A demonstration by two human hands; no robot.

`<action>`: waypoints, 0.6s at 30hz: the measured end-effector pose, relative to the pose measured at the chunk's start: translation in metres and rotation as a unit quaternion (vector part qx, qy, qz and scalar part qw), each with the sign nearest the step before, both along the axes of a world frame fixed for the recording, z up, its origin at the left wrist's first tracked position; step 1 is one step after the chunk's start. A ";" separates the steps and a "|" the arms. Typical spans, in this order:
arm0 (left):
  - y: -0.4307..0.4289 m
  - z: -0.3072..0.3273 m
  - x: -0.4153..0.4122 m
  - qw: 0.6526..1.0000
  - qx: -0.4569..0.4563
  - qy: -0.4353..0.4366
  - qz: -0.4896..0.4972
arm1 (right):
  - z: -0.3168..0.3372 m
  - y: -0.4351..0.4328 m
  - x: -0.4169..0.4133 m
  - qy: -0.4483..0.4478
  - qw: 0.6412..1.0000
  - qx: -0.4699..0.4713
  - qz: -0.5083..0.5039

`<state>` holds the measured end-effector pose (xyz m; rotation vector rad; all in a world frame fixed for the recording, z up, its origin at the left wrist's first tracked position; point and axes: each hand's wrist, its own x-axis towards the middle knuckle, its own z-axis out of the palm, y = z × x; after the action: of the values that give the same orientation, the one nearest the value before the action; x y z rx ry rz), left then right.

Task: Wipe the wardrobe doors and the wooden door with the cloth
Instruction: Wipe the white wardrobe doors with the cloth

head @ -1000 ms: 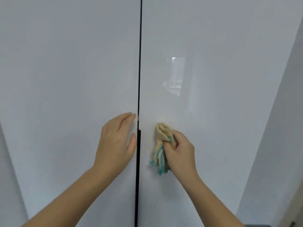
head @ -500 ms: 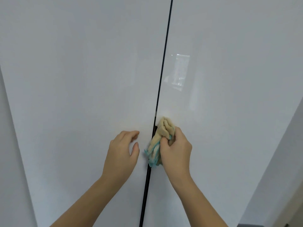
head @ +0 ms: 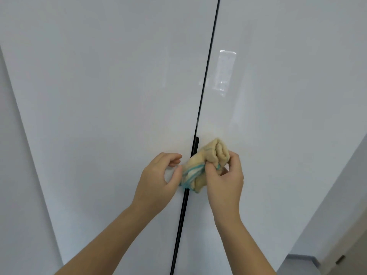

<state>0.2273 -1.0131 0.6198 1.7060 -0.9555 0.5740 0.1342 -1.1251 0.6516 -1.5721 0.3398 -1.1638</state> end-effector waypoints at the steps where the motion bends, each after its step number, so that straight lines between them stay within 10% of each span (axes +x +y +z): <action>1: 0.002 0.003 -0.002 1.000 0.006 -0.014 -0.007 | 0.006 0.001 0.001 -0.012 1.000 0.022 0.006; 7: 0.000 0.018 0.001 0.991 0.021 -0.127 0.027 | 0.027 0.009 0.007 -0.027 0.998 0.057 -0.014; 18: -0.020 0.022 0.023 0.955 0.031 -0.273 0.113 | 0.003 -0.006 0.013 0.077 0.980 -0.164 -0.079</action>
<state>0.2505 -1.0335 0.6422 1.7590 -1.1733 1.2216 0.1471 -1.1316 0.6543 -1.9597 0.3947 -1.2719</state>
